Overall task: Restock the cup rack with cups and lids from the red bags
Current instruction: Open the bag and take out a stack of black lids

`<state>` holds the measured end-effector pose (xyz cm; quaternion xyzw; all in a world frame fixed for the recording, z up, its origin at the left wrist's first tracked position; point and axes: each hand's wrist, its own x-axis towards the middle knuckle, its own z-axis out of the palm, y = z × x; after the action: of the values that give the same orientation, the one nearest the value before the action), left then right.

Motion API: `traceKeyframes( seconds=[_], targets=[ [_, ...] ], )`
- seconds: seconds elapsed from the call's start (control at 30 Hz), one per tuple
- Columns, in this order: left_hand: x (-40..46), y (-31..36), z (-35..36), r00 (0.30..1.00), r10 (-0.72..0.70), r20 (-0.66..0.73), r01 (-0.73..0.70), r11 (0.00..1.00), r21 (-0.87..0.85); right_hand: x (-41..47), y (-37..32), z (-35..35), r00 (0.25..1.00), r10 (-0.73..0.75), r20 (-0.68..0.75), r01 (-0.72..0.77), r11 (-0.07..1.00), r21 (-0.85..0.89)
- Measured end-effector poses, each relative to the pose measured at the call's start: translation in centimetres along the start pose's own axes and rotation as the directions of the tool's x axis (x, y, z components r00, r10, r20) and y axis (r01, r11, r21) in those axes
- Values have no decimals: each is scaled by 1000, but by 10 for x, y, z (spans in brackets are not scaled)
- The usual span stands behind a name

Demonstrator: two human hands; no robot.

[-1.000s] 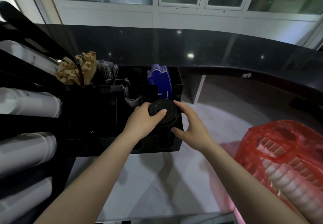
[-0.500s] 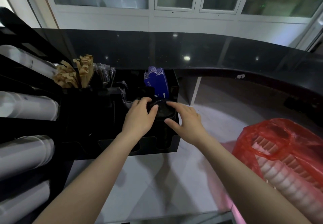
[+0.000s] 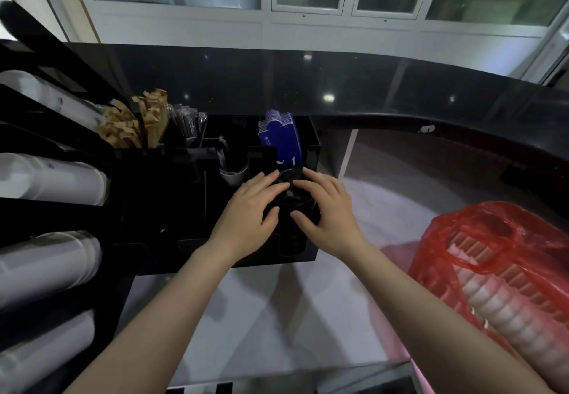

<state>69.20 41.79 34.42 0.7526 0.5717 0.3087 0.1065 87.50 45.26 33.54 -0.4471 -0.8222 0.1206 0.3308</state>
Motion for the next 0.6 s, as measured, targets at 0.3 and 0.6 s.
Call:
traceKeyframes(
  seconds=[0.3,0.6],
  targets=[
    [0,14,-14,996,90,-9,-89,994,68,-2,-13,-18,999,31,-12,-30,999,17],
    [22,78,2,962,268,-41,-272,954,-129,-60,-11,-83,952,210,-224,-198,977,73]
  ],
)
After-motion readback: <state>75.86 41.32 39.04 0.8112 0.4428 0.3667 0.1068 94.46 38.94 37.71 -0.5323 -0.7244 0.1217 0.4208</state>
